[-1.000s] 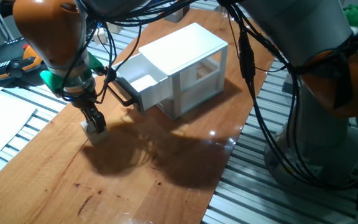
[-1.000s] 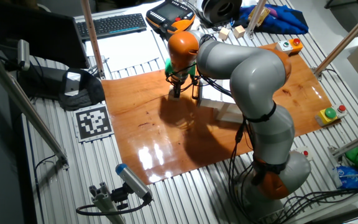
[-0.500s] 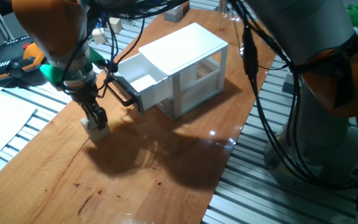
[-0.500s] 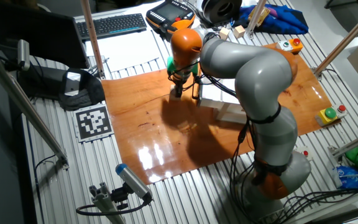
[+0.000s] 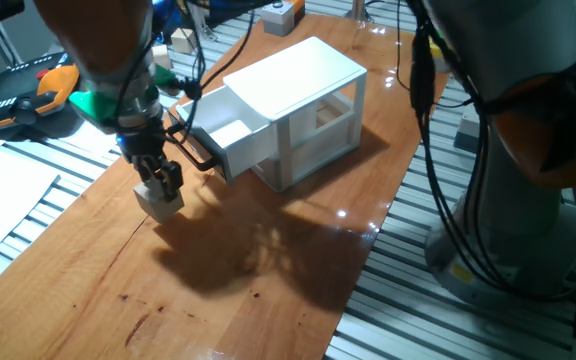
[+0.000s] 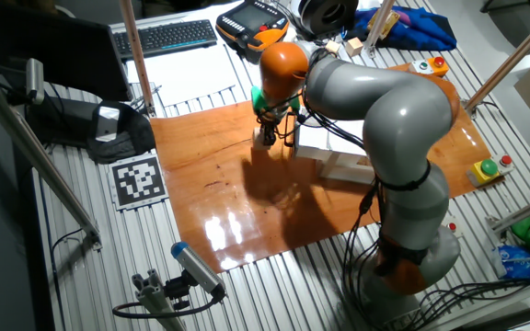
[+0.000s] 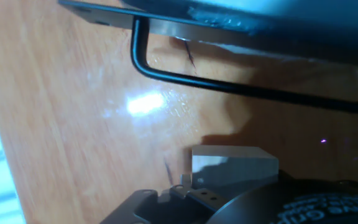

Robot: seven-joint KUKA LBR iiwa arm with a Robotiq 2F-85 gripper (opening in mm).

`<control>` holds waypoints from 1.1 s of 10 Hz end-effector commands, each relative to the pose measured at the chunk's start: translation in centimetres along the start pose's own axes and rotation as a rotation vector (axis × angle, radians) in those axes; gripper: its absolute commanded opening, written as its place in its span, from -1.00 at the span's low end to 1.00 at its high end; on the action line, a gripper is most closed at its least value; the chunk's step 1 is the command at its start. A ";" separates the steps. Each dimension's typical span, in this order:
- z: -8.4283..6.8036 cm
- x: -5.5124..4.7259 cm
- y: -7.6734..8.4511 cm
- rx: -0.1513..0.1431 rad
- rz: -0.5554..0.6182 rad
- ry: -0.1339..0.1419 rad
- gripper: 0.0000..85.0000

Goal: Put things in the drawer

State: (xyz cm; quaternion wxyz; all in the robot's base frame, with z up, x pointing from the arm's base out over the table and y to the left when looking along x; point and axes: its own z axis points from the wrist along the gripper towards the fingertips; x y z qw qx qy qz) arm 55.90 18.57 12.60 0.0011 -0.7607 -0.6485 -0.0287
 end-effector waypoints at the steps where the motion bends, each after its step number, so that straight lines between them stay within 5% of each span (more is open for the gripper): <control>1: -0.2 0.0 -0.3 -0.002 -0.077 0.004 -1.00; 4: -0.2 -0.1 -0.2 -0.017 -0.076 -0.005 -1.00; 7: -0.3 -0.1 -0.3 -0.036 -0.116 -0.052 -1.00; 11: -0.4 -0.1 -0.4 -0.036 -0.144 -0.033 -1.00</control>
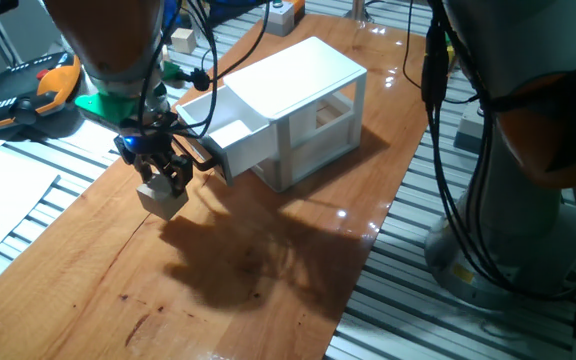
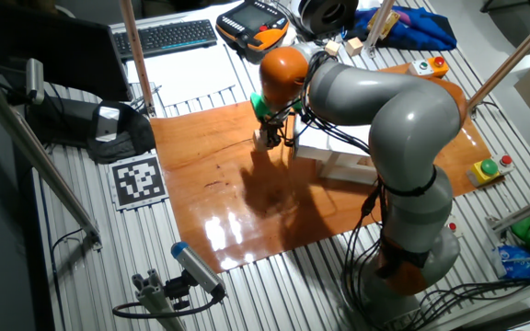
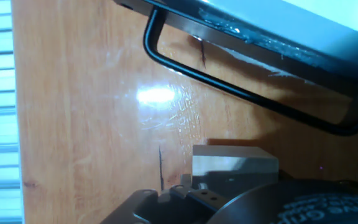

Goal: Put things in the drawer

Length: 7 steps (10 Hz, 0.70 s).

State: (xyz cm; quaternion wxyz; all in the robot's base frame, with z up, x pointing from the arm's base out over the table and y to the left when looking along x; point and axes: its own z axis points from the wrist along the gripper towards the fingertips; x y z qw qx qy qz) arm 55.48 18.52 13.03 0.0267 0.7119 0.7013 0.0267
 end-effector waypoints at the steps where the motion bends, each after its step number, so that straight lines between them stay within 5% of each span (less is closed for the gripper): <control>1: 0.0 0.0 0.0 0.001 -0.008 -0.024 -1.00; 3: 0.0 0.0 0.0 0.048 -0.099 -0.139 -1.00; 7: 0.0 0.0 0.0 -0.010 -0.234 -0.122 -1.00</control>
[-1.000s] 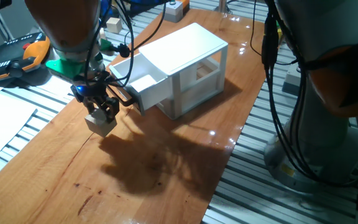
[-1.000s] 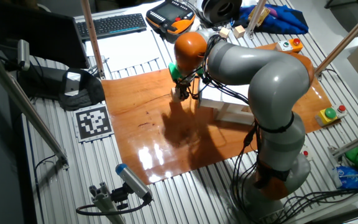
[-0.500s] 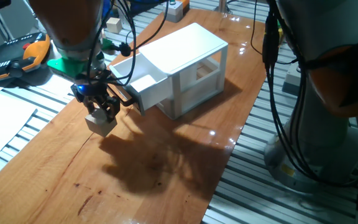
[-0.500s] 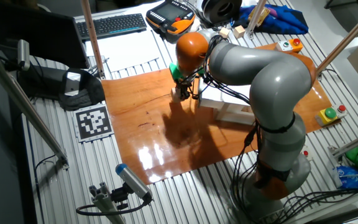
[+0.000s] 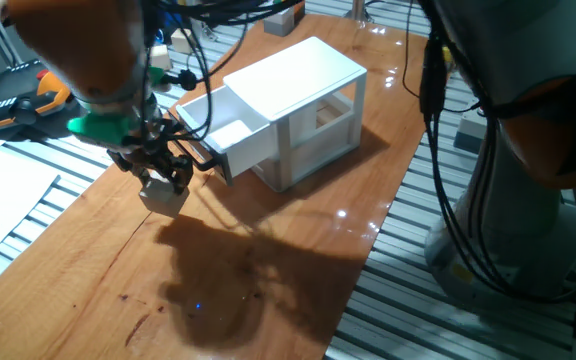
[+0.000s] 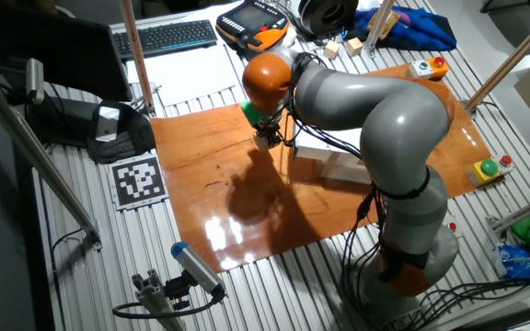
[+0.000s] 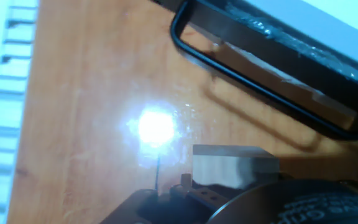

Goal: Put things in the drawer

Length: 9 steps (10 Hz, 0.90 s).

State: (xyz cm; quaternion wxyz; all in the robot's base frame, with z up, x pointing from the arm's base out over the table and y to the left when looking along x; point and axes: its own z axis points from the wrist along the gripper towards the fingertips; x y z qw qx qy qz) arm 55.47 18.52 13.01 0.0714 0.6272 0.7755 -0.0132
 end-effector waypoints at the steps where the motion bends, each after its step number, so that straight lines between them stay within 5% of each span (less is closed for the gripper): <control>1: 0.0 0.0 0.0 0.002 -0.006 0.021 -1.00; 5: 0.0 0.0 0.0 0.015 0.083 0.115 -1.00; 9: -1.5 0.3 0.0 0.032 0.126 0.143 -1.00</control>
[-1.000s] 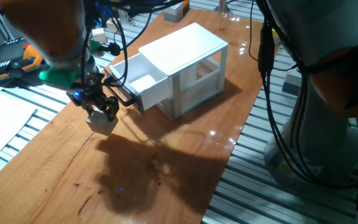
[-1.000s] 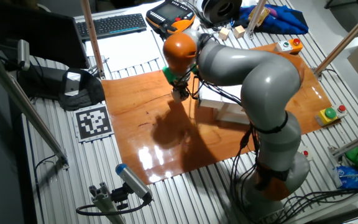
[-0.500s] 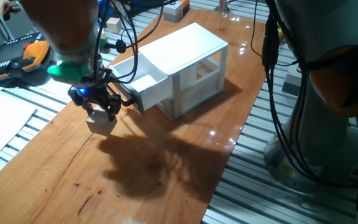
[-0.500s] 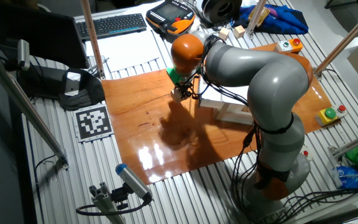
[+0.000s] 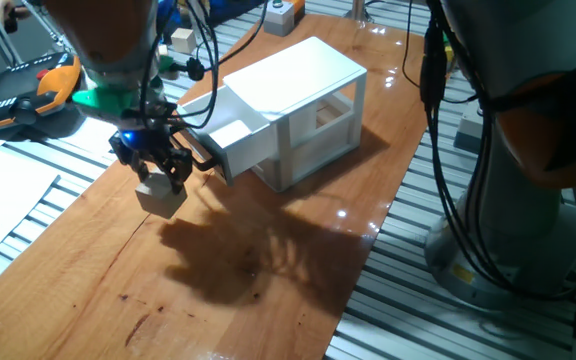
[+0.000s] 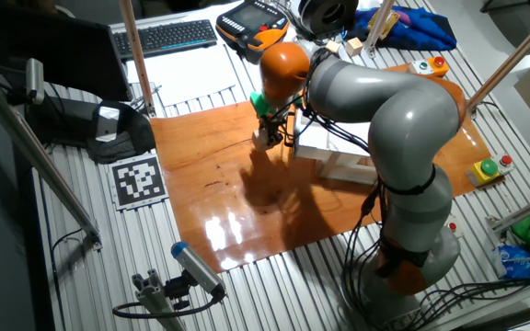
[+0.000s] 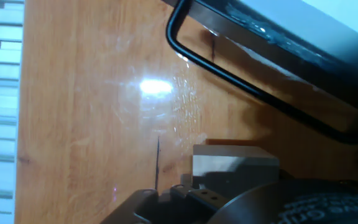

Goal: Put things in the drawer

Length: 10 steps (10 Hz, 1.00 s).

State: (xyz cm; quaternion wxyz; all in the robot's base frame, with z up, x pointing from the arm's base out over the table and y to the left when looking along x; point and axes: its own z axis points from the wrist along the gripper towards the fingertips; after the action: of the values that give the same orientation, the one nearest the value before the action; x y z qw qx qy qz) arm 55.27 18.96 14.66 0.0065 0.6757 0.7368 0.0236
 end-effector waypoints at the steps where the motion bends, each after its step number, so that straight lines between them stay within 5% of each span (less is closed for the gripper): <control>1: -0.7 0.1 0.0 0.005 -0.001 -0.004 -1.00; 5: -6.7 0.4 -0.2 0.061 -0.035 0.016 -1.00; 9: -9.3 -0.7 -0.9 0.039 -0.126 -0.033 -1.00; 10: -9.8 -1.0 -1.2 0.040 -0.160 -0.024 -1.00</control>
State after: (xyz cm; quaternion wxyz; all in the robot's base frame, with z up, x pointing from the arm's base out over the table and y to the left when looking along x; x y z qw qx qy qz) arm 53.79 17.62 24.34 0.0039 0.6166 0.7873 0.0006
